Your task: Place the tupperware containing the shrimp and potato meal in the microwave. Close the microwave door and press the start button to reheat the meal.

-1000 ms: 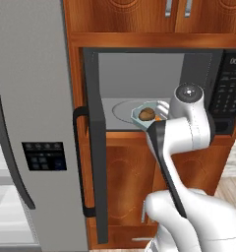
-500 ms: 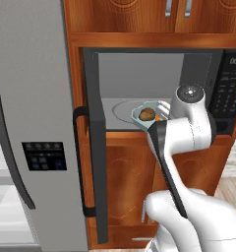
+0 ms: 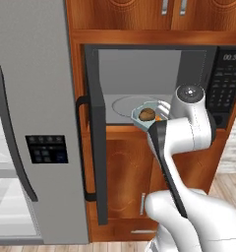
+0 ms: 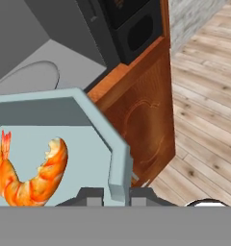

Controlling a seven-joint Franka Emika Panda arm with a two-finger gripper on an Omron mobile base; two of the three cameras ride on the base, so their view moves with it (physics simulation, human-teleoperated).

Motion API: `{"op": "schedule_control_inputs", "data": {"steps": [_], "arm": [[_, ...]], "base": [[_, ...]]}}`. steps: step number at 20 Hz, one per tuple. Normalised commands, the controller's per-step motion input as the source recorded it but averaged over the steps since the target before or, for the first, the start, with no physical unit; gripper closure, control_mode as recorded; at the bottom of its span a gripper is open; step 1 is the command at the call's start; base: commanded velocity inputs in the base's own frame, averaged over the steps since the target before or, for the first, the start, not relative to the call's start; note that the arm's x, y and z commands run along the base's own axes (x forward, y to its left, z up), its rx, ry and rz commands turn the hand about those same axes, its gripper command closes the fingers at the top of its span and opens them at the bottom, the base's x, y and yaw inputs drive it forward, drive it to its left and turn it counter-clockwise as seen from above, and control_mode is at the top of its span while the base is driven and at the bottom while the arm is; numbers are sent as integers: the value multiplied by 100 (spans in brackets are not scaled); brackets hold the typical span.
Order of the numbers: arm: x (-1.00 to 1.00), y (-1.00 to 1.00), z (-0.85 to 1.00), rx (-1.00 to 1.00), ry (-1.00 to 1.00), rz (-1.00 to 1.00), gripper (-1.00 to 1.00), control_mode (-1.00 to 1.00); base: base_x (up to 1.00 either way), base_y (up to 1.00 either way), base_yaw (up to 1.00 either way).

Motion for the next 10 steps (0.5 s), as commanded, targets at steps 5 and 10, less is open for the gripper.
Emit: {"op": "schedule_control_inputs", "data": {"steps": [5,10], "arm": [[0,0,0,0,0,0,100,-100],[0,-9,0,3,0,0,100,-100]], "base": [[-7,-5,1],[0,0,0]]}}
